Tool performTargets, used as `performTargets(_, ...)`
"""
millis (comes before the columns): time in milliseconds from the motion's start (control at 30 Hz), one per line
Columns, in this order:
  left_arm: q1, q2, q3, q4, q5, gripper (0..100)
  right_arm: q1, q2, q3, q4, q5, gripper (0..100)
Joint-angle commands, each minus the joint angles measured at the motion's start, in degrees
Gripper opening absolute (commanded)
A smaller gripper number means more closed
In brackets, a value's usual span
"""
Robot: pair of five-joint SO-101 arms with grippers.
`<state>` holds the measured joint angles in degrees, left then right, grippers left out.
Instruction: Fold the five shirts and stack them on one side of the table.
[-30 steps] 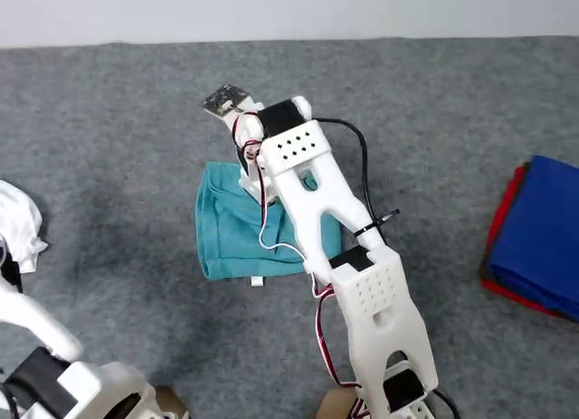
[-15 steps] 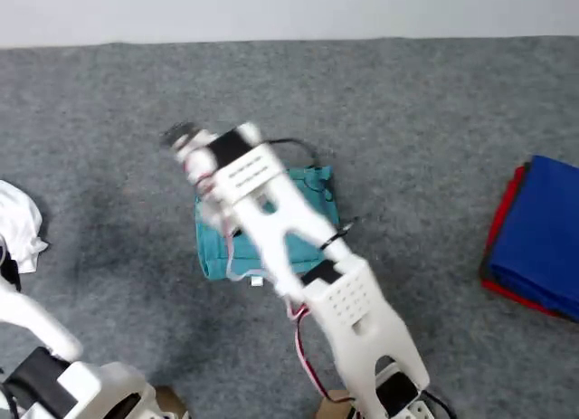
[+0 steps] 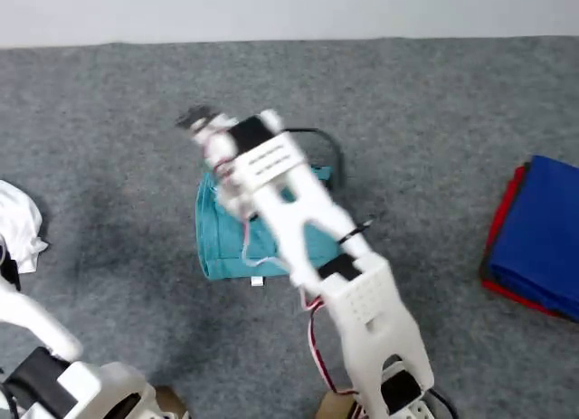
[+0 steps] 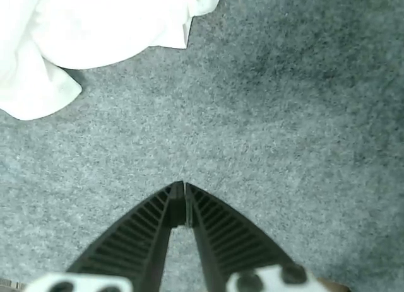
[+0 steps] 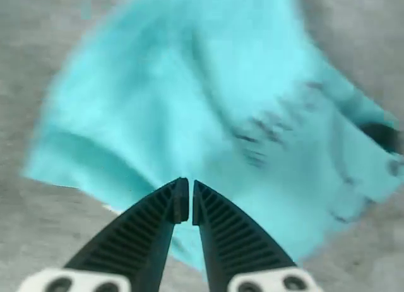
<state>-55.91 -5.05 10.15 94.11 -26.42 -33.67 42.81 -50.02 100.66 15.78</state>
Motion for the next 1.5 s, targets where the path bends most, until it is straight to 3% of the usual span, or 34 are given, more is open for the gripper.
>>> performTargets(0, 0.35, -0.18, -0.22, -0.62, -0.26, 1, 4.44, -3.38, -0.26, 1.71, 5.36, 3.2)
performTargets(200, 0.44, -0.18, -0.22, -0.62, -0.26, 1, 4.09, 4.70, -0.70, -0.31, 8.00, 3.2)
performTargets(600, 0.35, -0.18, -0.22, -0.70, -0.26, 1, -18.42, 0.04, -2.90, 2.15, 5.01, 0.9)
performTargets(700, 0.35, -0.18, -0.22, -0.70, -0.26, 1, -18.07, -4.00, -2.90, 2.15, 5.10, 0.9)
performTargets(833, 0.35, -0.18, -0.22, -0.70, -0.26, 1, -12.09, -7.08, -2.90, 2.07, 5.27, 1.0)
performTargets(967, 0.35, -0.18, -0.13, -1.49, -0.18, 1, -6.29, -5.67, -2.81, 1.63, 6.51, 1.0)
performTargets(1067, 0.44, -0.18, -0.13, -1.49, -0.09, 1, -5.93, -0.75, -2.81, 1.63, 7.91, 1.0)
performTargets(1467, 0.18, -0.18, -0.13, -1.49, -0.09, 1, -25.01, 9.27, -3.08, 1.98, 5.36, 1.0)
